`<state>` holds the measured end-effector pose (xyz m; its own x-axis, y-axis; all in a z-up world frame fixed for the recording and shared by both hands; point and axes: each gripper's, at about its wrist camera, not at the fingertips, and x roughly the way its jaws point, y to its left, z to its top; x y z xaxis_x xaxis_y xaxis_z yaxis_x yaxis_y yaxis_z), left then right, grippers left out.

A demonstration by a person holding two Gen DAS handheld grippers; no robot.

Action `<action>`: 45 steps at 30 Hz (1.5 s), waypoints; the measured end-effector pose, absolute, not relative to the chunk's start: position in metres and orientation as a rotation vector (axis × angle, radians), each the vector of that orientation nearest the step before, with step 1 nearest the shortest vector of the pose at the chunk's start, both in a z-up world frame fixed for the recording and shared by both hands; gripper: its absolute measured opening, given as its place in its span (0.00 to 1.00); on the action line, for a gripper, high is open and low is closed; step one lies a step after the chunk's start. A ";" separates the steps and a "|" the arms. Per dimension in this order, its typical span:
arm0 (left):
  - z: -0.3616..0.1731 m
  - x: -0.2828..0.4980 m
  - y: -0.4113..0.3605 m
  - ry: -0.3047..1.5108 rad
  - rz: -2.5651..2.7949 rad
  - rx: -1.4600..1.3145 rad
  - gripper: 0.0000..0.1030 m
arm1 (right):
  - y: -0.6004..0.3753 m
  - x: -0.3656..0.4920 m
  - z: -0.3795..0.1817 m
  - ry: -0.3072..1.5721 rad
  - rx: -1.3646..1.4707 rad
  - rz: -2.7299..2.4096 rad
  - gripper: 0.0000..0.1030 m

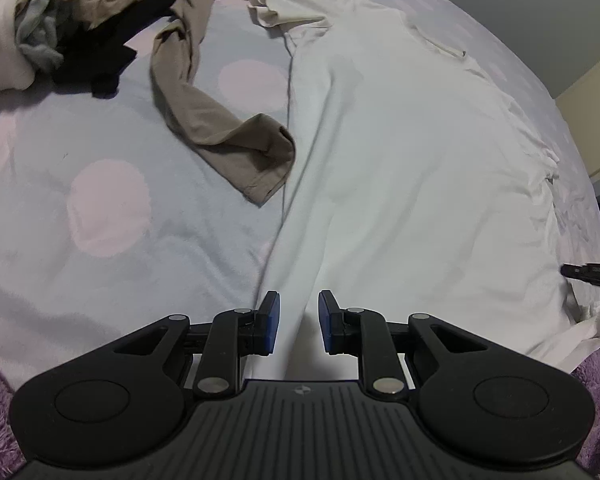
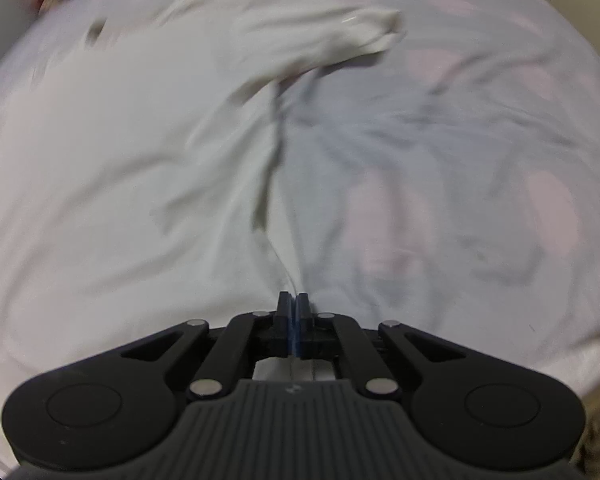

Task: Fold clothes

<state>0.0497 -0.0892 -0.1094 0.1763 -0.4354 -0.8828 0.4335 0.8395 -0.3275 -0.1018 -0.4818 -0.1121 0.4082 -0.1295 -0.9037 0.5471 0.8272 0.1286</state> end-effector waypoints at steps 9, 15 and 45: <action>-0.109 0.050 -0.086 1.250 -0.621 -0.003 0.17 | -0.506 -0.132 -0.120 1.082 0.663 -0.506 0.06; -0.109 0.048 -0.081 1.254 -0.618 0.040 0.25 | -0.493 -0.147 -0.098 1.073 0.640 -0.442 0.14; -0.124 0.032 -0.059 1.387 -0.637 0.205 0.06 | -0.424 -0.172 -0.055 1.296 0.347 -0.264 0.12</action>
